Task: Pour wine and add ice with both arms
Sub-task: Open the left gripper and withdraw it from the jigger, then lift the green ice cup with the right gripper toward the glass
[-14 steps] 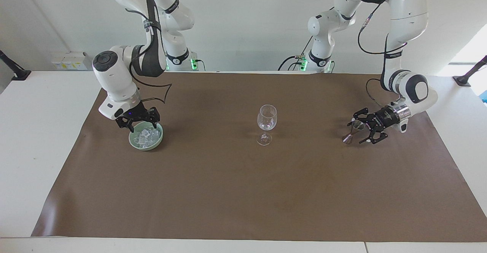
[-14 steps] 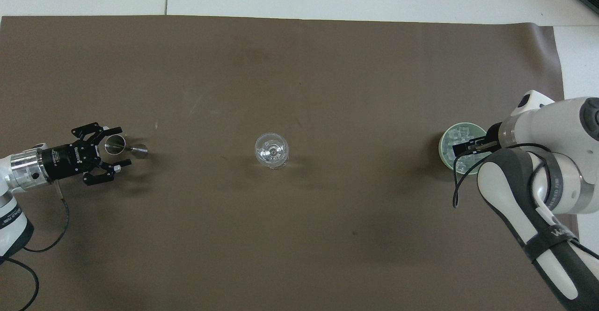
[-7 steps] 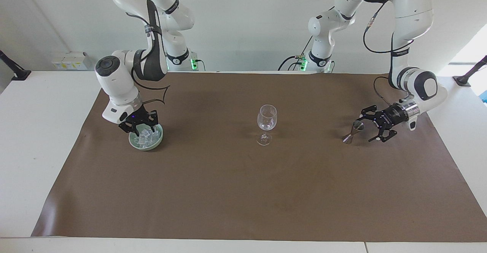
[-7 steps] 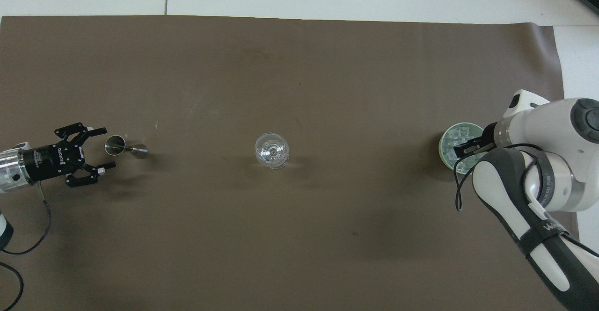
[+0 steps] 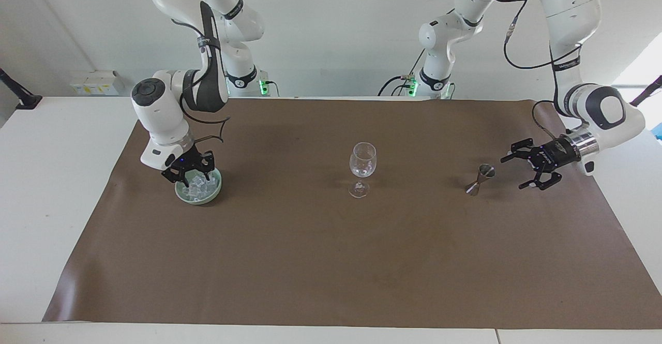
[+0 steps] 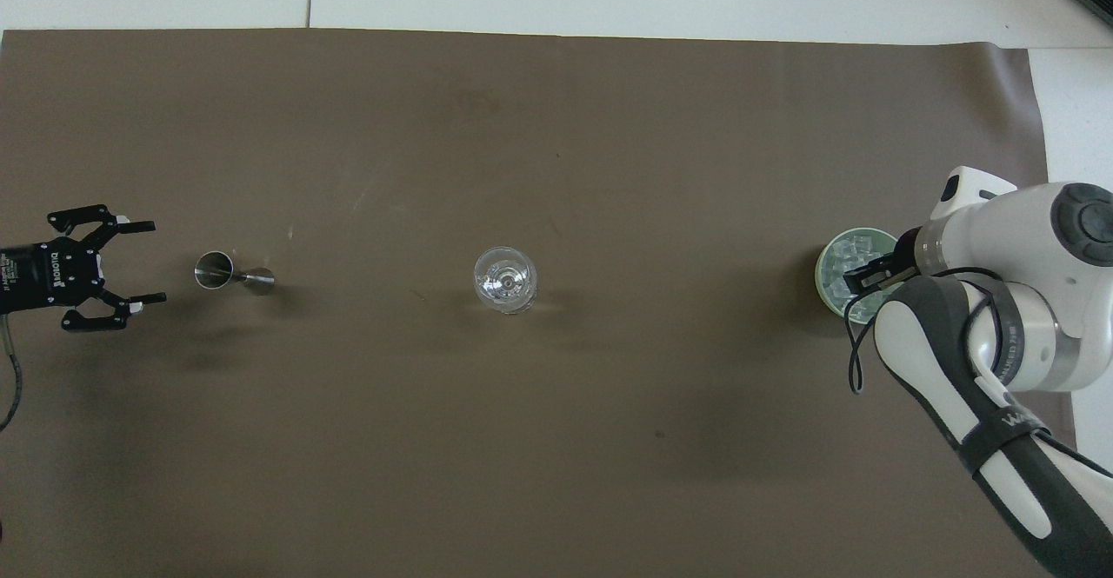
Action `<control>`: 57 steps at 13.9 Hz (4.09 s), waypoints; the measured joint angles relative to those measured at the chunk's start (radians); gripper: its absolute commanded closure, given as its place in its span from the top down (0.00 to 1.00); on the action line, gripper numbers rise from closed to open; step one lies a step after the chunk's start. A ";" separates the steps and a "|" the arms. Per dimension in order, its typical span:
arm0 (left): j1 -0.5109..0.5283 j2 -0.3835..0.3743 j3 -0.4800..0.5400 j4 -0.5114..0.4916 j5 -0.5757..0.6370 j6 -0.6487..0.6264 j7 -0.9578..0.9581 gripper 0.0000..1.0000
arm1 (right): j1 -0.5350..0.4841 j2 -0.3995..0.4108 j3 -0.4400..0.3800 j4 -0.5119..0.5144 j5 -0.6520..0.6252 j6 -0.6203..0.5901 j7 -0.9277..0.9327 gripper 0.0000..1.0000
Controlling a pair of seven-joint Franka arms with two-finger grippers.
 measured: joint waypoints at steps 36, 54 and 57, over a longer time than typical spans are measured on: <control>-0.400 -0.271 -0.012 0.432 0.856 -0.016 0.571 1.00 | -0.002 0.000 -0.005 0.024 -0.001 -0.073 0.011 0.00; -0.469 -0.394 -0.030 0.362 0.947 -0.140 0.654 1.00 | 0.028 -0.037 0.203 0.388 0.219 -0.210 0.890 0.00; -0.469 -0.394 -0.024 0.361 0.947 -0.140 0.659 1.00 | 0.125 -0.023 0.220 0.387 0.219 -0.136 1.074 0.00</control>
